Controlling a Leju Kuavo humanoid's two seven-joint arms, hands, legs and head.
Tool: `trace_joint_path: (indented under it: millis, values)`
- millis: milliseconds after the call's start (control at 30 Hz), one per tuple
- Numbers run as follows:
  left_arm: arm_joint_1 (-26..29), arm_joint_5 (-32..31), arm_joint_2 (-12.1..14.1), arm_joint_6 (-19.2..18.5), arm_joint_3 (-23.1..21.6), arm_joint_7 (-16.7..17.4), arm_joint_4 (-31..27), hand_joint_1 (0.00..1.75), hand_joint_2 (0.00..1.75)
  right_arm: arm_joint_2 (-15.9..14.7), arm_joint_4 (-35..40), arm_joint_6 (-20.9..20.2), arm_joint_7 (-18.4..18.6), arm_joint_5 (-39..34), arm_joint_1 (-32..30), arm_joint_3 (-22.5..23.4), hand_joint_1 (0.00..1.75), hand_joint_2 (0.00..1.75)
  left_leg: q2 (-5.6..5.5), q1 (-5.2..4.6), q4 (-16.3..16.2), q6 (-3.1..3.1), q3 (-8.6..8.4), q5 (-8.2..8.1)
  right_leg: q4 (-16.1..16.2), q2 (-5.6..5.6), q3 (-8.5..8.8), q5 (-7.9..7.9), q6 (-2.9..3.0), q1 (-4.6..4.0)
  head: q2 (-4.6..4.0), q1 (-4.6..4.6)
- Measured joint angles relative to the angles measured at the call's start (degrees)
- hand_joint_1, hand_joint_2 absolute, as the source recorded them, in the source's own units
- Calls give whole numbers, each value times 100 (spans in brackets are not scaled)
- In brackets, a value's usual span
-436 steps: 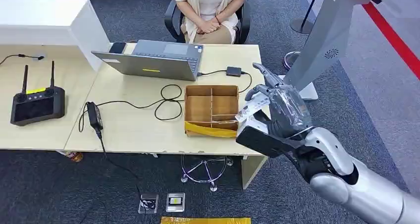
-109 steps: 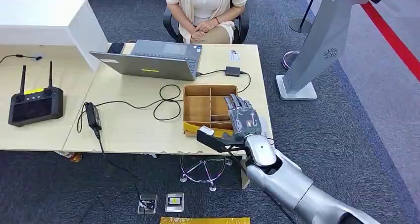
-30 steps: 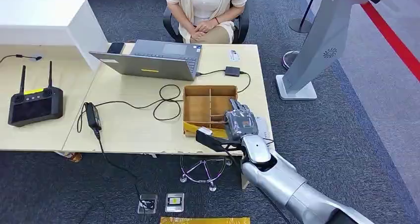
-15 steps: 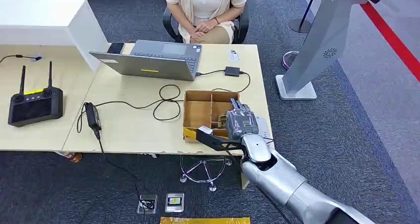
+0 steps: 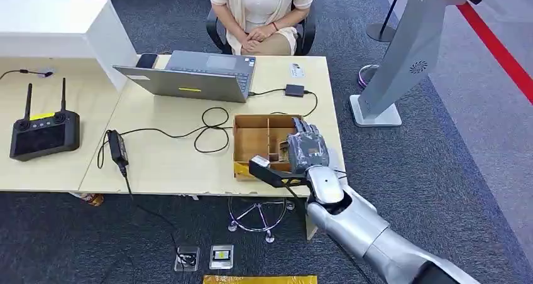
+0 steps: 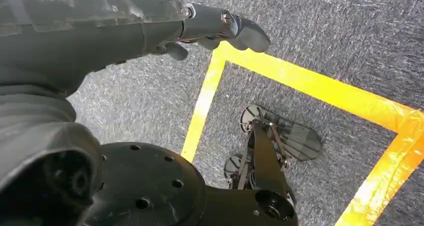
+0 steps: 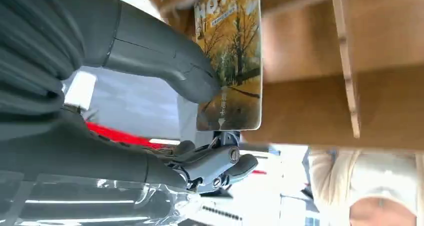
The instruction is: Pass the card to the sensor for recognition and then transmit it.
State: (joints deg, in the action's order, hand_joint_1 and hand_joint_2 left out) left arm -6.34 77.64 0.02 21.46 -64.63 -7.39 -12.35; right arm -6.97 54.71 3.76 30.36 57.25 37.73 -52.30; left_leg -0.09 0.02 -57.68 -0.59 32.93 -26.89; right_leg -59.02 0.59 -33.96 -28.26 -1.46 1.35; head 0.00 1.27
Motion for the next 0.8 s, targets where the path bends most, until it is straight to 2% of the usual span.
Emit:
trace_joint_path:
  millis: [233, 400, 567, 800]
  values:
    - [5, -90, 4, 4, 0, -61, 17, 0, 0, -346, 603, -604, 743, 459, 327, 295, 175, 175, 3, -1, -1, 0, -1, 0, 0, 0, 0, 1, 0, 1, 0, 0]
    - [6, -92, 7, -20, 0, -61, 15, 0, 0, -724, 1137, -1003, 931, 601, 539, 592, 175, 175, 3, -1, -2, 0, -1, 0, 1, 0, 1, 1, 0, 1, 0, 0]
    - [6, -85, 7, -26, 0, -31, 15, 0, 0, -929, 1493, -990, 972, 412, 564, 798, 175, 175, 3, 0, -2, 1, -2, -1, 1, -1, 0, 1, 0, -1, 0, 0]
    - [6, -48, 4, -35, 4, -7, 17, 0, 0, -1051, 1602, -581, 972, -302, 566, 1003, 175, 175, 3, 2, -1, 1, -1, -1, 1, 0, 1, 1, 0, -2, 0, 0]
